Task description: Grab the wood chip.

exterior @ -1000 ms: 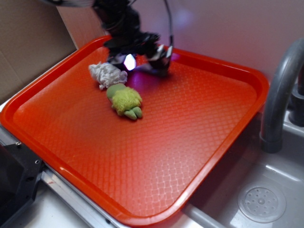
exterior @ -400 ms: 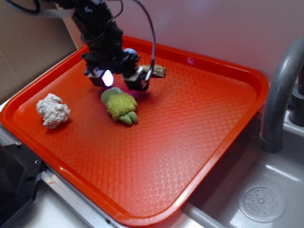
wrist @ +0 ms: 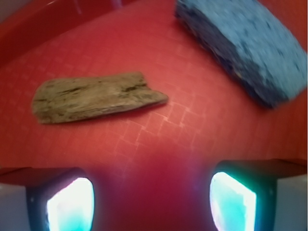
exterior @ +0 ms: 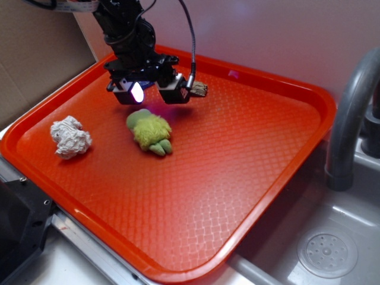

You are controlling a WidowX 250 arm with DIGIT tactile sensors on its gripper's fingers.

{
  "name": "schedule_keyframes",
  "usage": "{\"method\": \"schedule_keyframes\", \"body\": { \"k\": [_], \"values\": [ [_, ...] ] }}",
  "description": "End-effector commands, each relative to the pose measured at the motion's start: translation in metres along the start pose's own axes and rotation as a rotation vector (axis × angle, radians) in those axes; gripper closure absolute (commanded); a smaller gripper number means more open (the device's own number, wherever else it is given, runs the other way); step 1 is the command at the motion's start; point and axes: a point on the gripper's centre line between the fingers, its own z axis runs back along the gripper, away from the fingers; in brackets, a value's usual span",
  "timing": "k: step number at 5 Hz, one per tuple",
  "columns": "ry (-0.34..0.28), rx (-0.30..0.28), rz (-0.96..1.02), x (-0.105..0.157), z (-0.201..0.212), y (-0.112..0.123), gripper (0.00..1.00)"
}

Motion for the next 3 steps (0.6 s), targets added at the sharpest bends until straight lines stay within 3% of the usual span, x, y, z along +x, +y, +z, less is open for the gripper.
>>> {"method": "schedule_keyframes", "body": {
  "k": [1,2,3],
  "values": [
    [-0.107,-0.022,-0.314,0.032,0.052,-0.005,0.0],
    [-0.24,0.086,-0.597,0.044,0.088,-0.014,0.0],
    [-0.137,0.074,-0.851,0.054,0.08,-0.028,0.0]
  ]
}}
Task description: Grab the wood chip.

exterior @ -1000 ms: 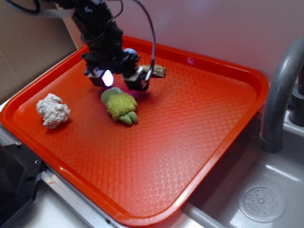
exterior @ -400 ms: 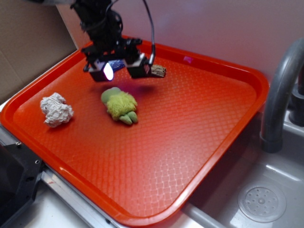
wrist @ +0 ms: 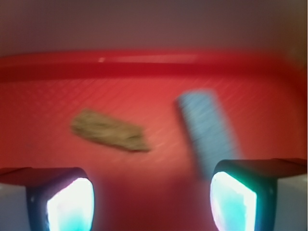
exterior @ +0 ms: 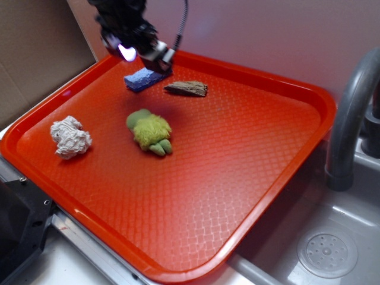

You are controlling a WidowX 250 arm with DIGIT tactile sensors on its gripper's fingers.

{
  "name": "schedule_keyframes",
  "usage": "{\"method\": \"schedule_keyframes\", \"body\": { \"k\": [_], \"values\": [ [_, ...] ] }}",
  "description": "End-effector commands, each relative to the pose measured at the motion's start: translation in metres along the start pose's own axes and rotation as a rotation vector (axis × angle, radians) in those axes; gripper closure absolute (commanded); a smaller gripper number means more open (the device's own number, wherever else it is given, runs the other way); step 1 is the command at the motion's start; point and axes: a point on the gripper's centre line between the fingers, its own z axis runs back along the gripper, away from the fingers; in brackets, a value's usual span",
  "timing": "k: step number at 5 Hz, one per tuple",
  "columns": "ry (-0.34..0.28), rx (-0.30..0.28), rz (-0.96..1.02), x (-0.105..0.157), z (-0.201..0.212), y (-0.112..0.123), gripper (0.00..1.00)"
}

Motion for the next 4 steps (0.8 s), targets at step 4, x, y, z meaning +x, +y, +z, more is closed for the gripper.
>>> {"method": "schedule_keyframes", "body": {
  "k": [4],
  "values": [
    [0.027,-0.186,-1.119,0.005,-0.052,-0.041,0.0]
  ]
}}
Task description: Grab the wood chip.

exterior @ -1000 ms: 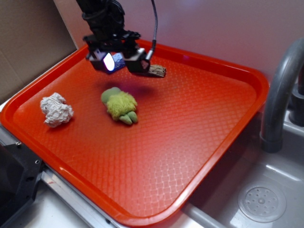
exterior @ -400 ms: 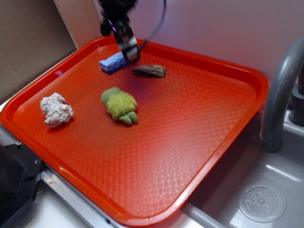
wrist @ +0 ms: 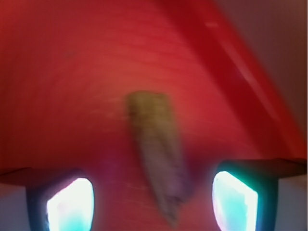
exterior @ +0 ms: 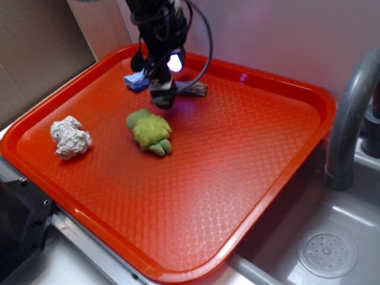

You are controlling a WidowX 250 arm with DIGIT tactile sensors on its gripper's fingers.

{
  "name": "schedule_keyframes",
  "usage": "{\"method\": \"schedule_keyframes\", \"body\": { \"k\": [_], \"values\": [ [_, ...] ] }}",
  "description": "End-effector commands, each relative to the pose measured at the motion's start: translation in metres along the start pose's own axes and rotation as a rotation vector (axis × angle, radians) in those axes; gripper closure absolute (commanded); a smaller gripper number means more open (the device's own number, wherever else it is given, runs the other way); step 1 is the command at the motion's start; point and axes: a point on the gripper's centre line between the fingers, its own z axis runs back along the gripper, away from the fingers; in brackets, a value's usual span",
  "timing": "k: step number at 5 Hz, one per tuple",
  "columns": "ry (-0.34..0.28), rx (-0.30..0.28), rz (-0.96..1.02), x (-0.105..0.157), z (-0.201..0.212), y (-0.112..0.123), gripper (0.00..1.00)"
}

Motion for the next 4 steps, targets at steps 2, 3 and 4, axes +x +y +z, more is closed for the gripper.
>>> {"method": "schedule_keyframes", "body": {
  "k": [2,3,4],
  "values": [
    [-0.029,0.033,-0.089,0.022,0.0,0.0,0.0],
    [-0.017,0.032,-0.084,0.025,-0.009,0.002,0.0],
    [-0.01,0.035,-0.069,0.026,-0.012,0.008,0.0]
  ]
}}
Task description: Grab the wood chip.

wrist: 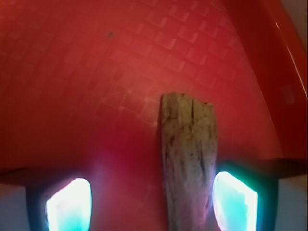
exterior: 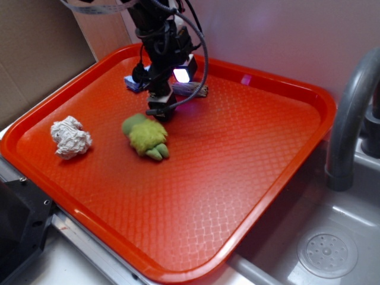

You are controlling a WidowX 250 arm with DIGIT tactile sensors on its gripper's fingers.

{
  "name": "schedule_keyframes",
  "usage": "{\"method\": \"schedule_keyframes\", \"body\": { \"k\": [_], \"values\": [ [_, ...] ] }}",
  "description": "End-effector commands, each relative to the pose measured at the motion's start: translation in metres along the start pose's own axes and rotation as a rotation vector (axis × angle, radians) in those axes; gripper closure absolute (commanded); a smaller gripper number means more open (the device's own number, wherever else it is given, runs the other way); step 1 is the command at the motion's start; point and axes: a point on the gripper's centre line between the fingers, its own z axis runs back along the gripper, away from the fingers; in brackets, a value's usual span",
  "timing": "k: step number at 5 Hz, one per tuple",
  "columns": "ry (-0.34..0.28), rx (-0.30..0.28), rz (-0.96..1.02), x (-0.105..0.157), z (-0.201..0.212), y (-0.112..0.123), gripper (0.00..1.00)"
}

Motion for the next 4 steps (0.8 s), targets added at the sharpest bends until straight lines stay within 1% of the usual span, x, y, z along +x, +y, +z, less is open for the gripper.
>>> {"method": "schedule_keyframes", "body": {
  "k": [1,2,3,4],
  "values": [
    [-0.006,0.019,0.018,0.018,0.001,0.011,0.0],
    [0.004,0.011,0.014,0.023,-0.01,0.015,0.0],
    [0.021,0.014,0.02,0.023,-0.021,0.013,0.0],
    [0.016,0.022,0.025,0.023,-0.022,0.01,1.0]
  ]
}}
